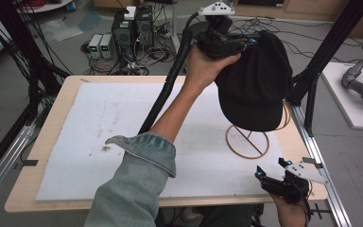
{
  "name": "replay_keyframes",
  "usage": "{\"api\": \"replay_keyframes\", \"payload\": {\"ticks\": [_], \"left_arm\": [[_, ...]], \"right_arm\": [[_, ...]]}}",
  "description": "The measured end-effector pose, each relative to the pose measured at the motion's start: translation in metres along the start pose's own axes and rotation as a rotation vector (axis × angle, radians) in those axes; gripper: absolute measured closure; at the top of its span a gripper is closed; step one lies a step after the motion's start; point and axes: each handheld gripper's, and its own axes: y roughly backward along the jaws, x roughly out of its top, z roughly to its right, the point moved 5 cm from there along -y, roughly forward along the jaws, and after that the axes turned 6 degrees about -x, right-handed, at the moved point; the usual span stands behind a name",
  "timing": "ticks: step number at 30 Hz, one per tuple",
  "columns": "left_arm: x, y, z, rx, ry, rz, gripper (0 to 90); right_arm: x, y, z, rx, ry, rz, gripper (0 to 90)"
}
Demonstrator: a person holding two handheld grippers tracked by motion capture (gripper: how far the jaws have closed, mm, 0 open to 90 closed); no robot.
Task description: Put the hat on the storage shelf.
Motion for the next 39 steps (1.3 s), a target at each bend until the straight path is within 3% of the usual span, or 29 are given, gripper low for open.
{"api": "replay_keyframes", "payload": {"ticks": [11, 23, 33, 39], "left_arm": [[-0.019, -0.027, 0.001, -0.009, -0.005, -0.076, 84.1], [-0.042, -0.049, -0.006, -0.020, 0.015, -0.174, 84.1], [-0.058, -0.063, -0.011, -0.004, -0.002, -0.257, 84.0], [-0.068, -0.071, -0.009, -0.015, -0.019, -0.301, 83.9]], "right_arm": [[0.000, 0.000, 0.000, 0.001, -0.002, 0.001, 13.8], [0.001, 0.001, 0.000, 0.003, -0.006, 0.004, 13.8], [0.001, 0.001, 0.000, 0.004, -0.006, 0.003, 13.8], [0.001, 0.001, 0.000, 0.005, -0.008, 0.003, 13.8]]}}
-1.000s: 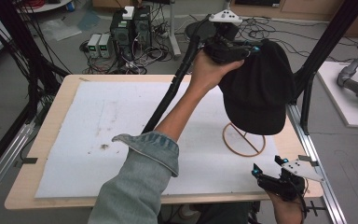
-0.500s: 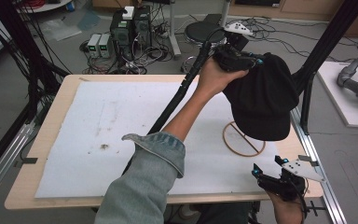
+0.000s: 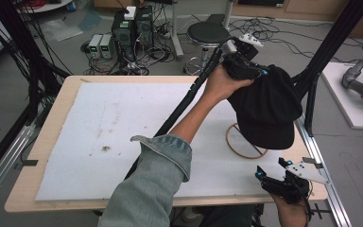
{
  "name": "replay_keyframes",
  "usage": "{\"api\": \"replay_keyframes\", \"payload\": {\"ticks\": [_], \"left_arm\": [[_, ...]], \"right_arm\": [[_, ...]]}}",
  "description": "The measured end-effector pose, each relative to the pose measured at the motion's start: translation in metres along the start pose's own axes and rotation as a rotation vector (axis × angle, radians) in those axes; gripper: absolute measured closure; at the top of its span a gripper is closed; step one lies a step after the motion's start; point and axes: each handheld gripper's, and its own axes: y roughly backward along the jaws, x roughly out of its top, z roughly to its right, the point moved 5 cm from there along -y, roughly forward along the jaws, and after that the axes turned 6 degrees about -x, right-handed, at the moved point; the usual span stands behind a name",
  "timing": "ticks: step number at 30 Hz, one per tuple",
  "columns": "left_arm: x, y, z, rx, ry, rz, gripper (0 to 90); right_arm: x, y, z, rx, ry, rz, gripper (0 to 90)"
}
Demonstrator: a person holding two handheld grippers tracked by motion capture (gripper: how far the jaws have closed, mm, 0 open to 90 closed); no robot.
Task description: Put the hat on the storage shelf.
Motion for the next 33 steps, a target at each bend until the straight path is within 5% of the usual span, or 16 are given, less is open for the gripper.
{"api": "replay_keyframes", "payload": {"ticks": [24, 33], "left_arm": [[-0.015, -0.013, -0.006, -0.021, -0.019, -0.102, 79.4], [-0.017, -0.011, -0.006, -0.019, -0.043, -0.122, 69.7]], "right_arm": [[-0.001, 0.000, 0.000, -0.001, -0.004, -0.008, 13.8], [-0.001, -0.001, 0.000, 0.000, -0.001, -0.010, 13.8]]}}
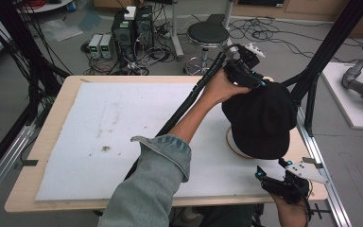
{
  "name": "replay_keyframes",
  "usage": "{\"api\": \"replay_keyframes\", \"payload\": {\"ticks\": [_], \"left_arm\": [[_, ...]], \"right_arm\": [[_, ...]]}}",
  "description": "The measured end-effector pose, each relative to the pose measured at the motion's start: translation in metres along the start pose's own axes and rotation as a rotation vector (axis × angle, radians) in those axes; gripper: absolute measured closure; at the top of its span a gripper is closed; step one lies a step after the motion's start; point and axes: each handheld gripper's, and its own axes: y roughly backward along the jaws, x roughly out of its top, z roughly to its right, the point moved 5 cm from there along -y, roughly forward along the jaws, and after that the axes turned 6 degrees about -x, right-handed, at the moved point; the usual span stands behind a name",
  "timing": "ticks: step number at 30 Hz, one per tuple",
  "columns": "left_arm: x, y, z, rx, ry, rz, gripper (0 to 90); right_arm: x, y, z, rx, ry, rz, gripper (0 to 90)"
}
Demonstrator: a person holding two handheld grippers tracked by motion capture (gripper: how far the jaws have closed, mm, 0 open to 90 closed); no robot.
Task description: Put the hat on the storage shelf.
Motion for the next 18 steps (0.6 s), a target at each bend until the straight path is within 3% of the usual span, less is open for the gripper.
{"api": "replay_keyframes", "payload": {"ticks": [6, 11, 16, 18], "left_arm": [[0.001, 0.015, -0.002, 0.011, -0.004, 0.009, 65.2], [-0.004, 0.032, -0.007, 0.046, -0.004, -0.006, 61.8], [-0.012, 0.054, -0.013, 0.080, 0.006, 0.020, 60.2], [-0.018, 0.064, -0.018, 0.089, 0.033, 0.012, 60.1]], "right_arm": [[0.000, 0.000, 0.000, 0.000, 0.000, 0.000, 13.8], [0.000, 0.000, -0.001, 0.001, 0.010, 0.006, 13.8], [0.000, -0.001, -0.002, 0.001, 0.010, -0.001, 13.8], [0.000, -0.001, -0.002, 0.005, 0.011, -0.001, 13.8]]}}
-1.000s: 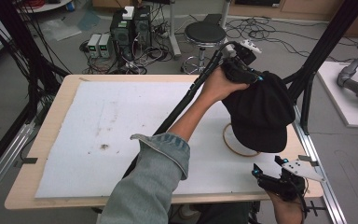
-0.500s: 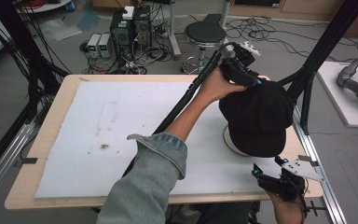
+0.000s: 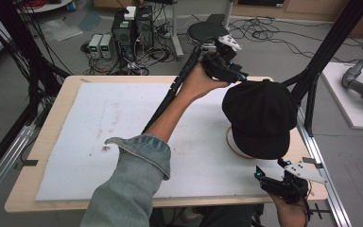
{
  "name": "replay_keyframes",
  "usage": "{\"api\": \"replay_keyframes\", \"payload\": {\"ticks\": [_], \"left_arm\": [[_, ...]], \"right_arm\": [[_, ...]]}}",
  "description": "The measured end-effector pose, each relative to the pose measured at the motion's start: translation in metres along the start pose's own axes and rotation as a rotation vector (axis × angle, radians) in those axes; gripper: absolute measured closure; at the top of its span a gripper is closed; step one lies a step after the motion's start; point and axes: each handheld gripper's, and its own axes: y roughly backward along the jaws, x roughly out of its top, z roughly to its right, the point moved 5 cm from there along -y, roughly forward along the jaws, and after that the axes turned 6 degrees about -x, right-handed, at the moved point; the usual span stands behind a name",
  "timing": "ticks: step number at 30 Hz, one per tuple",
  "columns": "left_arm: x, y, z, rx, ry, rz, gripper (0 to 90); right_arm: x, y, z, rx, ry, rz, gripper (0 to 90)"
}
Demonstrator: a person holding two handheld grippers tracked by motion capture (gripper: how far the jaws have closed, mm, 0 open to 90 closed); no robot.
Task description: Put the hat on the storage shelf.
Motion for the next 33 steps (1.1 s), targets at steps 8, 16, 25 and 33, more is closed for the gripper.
{"api": "replay_keyframes", "payload": {"ticks": [8, 16, 25, 33], "left_arm": [[-0.020, 0.041, -0.018, 0.065, 0.018, 0.016, 58.2], [-0.052, 0.087, -0.034, 0.139, 0.038, -0.001, 51.5], [-0.095, 0.133, -0.046, 0.240, 0.054, 0.033, 37.8], [-0.130, 0.164, -0.044, 0.300, 0.068, 0.059, 29.9]], "right_arm": [[0.001, -0.002, -0.003, 0.006, 0.011, 0.003, 13.8], [0.002, -0.003, -0.005, 0.011, 0.017, 0.002, 13.7], [0.003, -0.010, -0.009, 0.018, 0.030, -0.003, 13.7], [0.006, -0.015, -0.013, 0.024, 0.035, -0.009, 13.7]]}}
